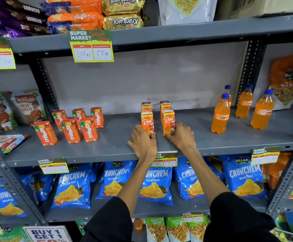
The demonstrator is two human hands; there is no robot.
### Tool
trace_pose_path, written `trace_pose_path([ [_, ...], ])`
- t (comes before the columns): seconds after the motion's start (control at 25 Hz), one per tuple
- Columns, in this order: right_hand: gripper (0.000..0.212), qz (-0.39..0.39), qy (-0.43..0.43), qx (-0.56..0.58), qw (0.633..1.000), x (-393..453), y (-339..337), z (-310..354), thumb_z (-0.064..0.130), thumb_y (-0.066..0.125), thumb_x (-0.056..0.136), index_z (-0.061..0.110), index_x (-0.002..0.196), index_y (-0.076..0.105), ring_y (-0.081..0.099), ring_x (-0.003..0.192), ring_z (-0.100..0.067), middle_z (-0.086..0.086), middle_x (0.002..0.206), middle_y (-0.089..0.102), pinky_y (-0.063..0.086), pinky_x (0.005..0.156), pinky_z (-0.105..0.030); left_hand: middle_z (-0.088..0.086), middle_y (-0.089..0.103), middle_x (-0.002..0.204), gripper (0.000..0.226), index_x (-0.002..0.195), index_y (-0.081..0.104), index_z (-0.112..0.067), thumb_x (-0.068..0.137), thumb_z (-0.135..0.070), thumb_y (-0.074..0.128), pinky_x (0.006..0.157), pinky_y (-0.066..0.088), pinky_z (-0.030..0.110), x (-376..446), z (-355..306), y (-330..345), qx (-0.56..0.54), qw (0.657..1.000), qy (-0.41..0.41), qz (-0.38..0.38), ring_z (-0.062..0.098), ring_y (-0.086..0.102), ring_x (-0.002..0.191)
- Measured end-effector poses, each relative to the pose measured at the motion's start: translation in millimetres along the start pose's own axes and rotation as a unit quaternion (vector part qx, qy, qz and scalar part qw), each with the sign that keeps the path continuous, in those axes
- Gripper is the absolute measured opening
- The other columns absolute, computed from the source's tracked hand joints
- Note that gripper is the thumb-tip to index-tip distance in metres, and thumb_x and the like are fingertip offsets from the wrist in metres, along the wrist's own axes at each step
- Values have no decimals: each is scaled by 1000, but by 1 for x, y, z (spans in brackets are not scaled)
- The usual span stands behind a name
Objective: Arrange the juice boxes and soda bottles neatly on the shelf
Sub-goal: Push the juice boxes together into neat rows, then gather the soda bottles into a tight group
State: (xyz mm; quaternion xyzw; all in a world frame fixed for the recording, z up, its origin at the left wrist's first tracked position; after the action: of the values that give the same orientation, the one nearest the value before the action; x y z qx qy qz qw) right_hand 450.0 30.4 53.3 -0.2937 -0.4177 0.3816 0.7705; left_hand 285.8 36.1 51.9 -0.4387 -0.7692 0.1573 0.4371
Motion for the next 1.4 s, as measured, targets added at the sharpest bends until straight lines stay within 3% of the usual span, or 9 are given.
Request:
trace_pose_path([
  [0.24,66,2,2,11,1000,-1,0,1,62,71,73,13,114,52,60,110,-31,-11,114,65,51,91,-48,9,62,119,56,120,45,-13,85,-46,73,93,42,48,1,0,0,-12,1000,-2,24,28,59,113],
  [0.4,61,-2,0,125,992,-10,-10,-10,56,75,72,19,112,49,62,103,-25,-6,108,65,54,86,-47,10,55,134,73,136,42,-12,82,-46,77,98,42,49,-7,-5,-15,-91,995,-30,7,30,52,125],
  [0.52,34,-79,-22,203,976,-20,-33,-31,39,69,85,21,109,53,62,93,-17,-1,101,64,56,82,-43,4,59,119,45,123,53,-18,88,-39,71,86,43,43,-24,-34,-25,-150,981,58,-110,26,55,108],
  [0.6,20,-151,-38,207,966,-22,-57,-51,28,64,90,19,105,56,62,89,-17,0,98,63,55,81,-42,-1,62,106,24,109,59,-19,90,-29,69,81,47,42,-40,-72,-18,-247,954,125,-119,22,58,94],
  [0.76,16,-253,-30,194,947,-12,-106,-106,20,58,91,17,106,55,60,92,-22,-4,102,61,53,81,-40,-5,66,91,12,97,60,-19,90,-19,70,70,54,43,-68,-145,21,-362,919,155,32,15,62,76],
  [0.88,40,-316,61,75,944,0,-136,-160,22,68,84,10,119,51,52,109,-30,-13,120,54,48,91,-42,7,68,112,38,119,58,-14,86,-19,76,87,55,43,-81,-181,56,-355,918,108,141,23,66,99],
  [1.0,72,-291,189,-16,938,17,-146,-203,33,78,74,0,127,41,50,113,-40,-23,127,48,47,92,-48,15,47,149,76,149,36,-7,87,-21,77,113,37,42,-85,-205,81,-313,920,58,229,30,43,138],
  [1.16,96,-194,246,61,948,45,-144,-246,34,80,75,-13,140,26,41,128,-50,-35,139,39,37,104,-54,14,54,139,65,139,42,-8,87,-23,78,106,46,48,-86,-218,102,-287,920,41,265,31,52,130],
  [1.4,62,-161,200,74,964,58,-136,-274,18,74,83,-9,128,41,53,115,-47,-31,127,51,46,92,-47,12,61,130,42,128,47,-13,95,-26,69,92,50,41,-91,-228,108,-270,926,31,263,31,60,119],
])
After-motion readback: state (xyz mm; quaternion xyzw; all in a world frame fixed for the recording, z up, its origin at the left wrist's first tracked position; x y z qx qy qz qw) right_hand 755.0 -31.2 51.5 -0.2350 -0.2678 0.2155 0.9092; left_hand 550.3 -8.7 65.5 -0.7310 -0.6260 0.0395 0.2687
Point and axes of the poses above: each hand's wrist, its own x-axis towards the middle knuckle, its own y-axis out of the palm, z = x × y, the point moved 3 cm from there along x, towards the middle knuckle
